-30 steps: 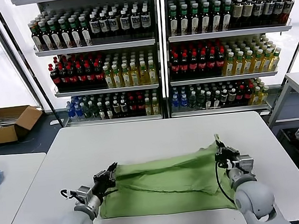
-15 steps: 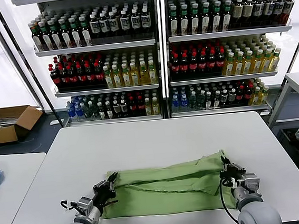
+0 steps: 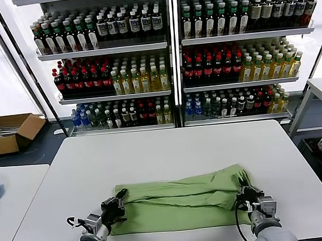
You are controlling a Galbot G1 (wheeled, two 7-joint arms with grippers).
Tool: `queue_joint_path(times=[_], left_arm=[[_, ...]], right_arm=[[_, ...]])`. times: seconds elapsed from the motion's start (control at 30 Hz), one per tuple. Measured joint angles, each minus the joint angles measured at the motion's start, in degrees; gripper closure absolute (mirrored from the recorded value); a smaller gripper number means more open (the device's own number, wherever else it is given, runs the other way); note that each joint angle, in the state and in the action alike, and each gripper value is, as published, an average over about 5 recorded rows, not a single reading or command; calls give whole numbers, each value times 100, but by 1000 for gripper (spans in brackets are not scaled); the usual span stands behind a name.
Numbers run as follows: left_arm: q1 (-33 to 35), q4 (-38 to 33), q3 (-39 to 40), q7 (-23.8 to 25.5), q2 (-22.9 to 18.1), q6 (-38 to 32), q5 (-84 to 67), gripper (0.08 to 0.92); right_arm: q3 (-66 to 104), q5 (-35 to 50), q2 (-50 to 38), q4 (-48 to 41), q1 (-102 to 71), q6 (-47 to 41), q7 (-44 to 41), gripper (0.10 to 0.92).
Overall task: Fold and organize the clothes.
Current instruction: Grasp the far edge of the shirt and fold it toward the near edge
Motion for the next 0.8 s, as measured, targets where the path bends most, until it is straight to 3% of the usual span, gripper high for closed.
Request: queue_joint_path(times=[0.1, 0.4, 0.8], left_arm=[[-7, -39, 5, -23, -14, -9, 51, 855], [98, -358, -89, -97, -3, 147, 206, 599], [444, -985, -415, -439, -437, 544, 238, 254]], right_arm=[[-4, -79, 28, -74, -23, 31, 3, 869], [25, -148, 2, -27, -171, 145, 22, 614], [501, 391, -260, 928, -291, 154, 87, 270]])
